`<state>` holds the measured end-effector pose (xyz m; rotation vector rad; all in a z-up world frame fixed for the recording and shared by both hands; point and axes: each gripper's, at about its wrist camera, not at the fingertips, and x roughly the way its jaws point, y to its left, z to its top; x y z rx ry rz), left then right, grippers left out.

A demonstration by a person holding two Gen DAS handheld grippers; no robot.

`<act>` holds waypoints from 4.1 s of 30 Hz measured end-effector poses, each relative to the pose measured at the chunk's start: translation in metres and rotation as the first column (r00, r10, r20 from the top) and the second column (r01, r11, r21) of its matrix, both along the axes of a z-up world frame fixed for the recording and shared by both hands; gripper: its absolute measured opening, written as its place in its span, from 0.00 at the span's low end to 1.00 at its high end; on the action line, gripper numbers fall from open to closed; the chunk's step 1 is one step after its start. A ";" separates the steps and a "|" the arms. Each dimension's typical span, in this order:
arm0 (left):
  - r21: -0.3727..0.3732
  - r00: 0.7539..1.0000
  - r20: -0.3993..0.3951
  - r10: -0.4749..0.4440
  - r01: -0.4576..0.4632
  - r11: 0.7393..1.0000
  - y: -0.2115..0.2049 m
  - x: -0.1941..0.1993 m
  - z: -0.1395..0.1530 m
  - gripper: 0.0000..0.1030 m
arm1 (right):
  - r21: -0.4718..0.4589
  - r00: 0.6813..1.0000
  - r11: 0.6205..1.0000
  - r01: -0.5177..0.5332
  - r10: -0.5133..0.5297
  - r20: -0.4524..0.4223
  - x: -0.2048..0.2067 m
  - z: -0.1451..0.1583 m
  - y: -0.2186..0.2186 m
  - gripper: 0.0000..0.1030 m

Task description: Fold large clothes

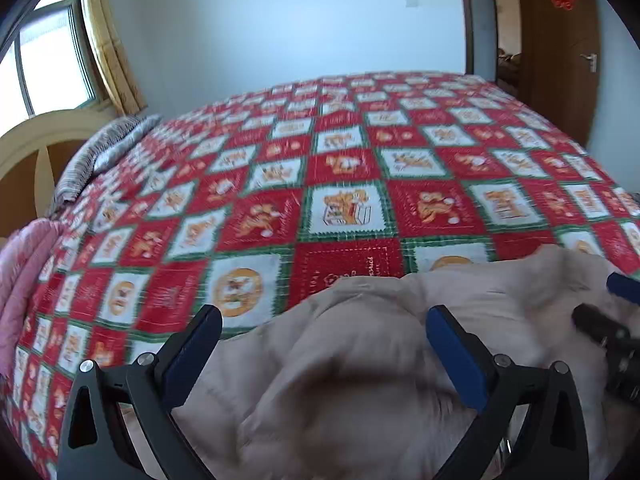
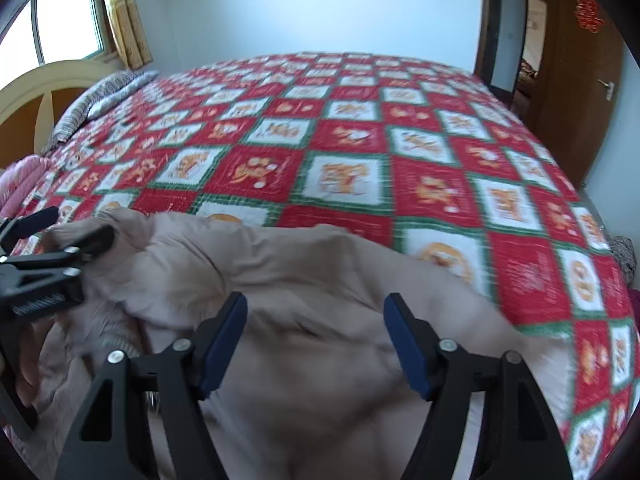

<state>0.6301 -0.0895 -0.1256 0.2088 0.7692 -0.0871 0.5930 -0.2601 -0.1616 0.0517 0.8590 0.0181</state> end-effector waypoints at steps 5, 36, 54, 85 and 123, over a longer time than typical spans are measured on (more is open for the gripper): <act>0.023 0.999 0.008 -0.041 0.041 0.999 0.042 -0.085 0.002 0.99 | 0.065 0.998 0.997 0.046 -0.043 -0.050 -0.077 0.003 -0.036 0.73; -0.050 0.998 -0.055 0.031 -0.034 0.998 0.185 -0.421 -0.079 0.99 | 0.105 0.985 0.981 0.161 -0.153 -0.080 -0.421 -0.046 -0.042 0.73; -0.139 0.993 -0.026 -0.111 0.107 0.985 0.183 -0.455 -0.063 0.13 | 0.282 0.994 0.953 0.108 -0.107 -0.018 -0.455 -0.041 -0.032 0.17; -0.138 0.934 0.339 -0.113 0.168 0.976 0.169 -0.354 0.106 0.16 | 0.385 0.936 0.923 0.022 -0.155 0.318 -0.374 0.107 -0.056 0.13; 0.133 0.970 0.150 0.192 -0.212 0.968 0.058 -0.119 -0.027 0.99 | 0.377 0.833 0.867 0.325 -0.451 0.320 -0.133 0.050 -0.077 1.00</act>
